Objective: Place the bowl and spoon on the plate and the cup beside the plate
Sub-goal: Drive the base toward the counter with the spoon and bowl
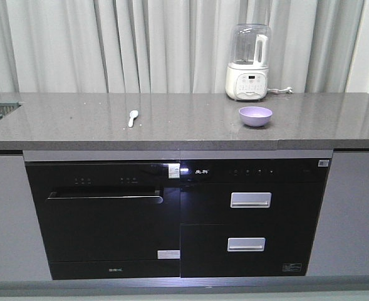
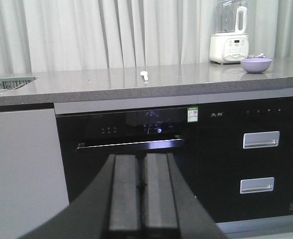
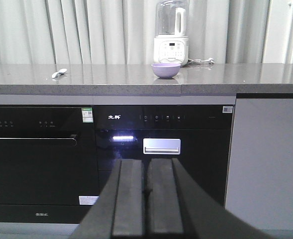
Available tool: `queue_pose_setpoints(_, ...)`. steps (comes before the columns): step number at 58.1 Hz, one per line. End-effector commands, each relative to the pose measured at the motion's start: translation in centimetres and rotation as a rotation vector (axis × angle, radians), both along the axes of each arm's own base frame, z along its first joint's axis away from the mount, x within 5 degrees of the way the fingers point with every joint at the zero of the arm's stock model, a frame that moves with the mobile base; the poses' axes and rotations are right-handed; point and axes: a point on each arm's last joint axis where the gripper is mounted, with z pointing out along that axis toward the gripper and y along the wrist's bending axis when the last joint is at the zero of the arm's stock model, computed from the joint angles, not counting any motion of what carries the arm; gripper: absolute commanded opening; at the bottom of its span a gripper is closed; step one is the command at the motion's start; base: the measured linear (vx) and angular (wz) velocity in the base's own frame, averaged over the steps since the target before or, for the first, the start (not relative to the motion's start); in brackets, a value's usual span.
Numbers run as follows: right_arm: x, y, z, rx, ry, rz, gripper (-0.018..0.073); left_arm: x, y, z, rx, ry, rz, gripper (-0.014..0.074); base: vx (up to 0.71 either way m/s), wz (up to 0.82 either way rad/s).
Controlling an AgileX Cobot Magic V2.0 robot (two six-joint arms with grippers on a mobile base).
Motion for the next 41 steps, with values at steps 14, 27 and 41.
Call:
queue_pose_setpoints(14,-0.12,0.01,0.28,-0.020,-0.087,-0.002,-0.0009,-0.04,0.06,-0.01,-0.017,-0.072,0.006,-0.0006,0.00,0.00)
queue_pose_setpoints(27,-0.12,0.01,0.28,-0.020,-0.087,-0.002,-0.0009,-0.04,0.06,-0.01,-0.017,-0.072,0.006,-0.0006,0.00,0.00)
queue_pose_setpoints(41,-0.12,0.01,0.28,-0.020,-0.087,-0.002,-0.0009,-0.04,0.06,-0.01,-0.017,-0.072,0.006,-0.0006,0.00,0.00)
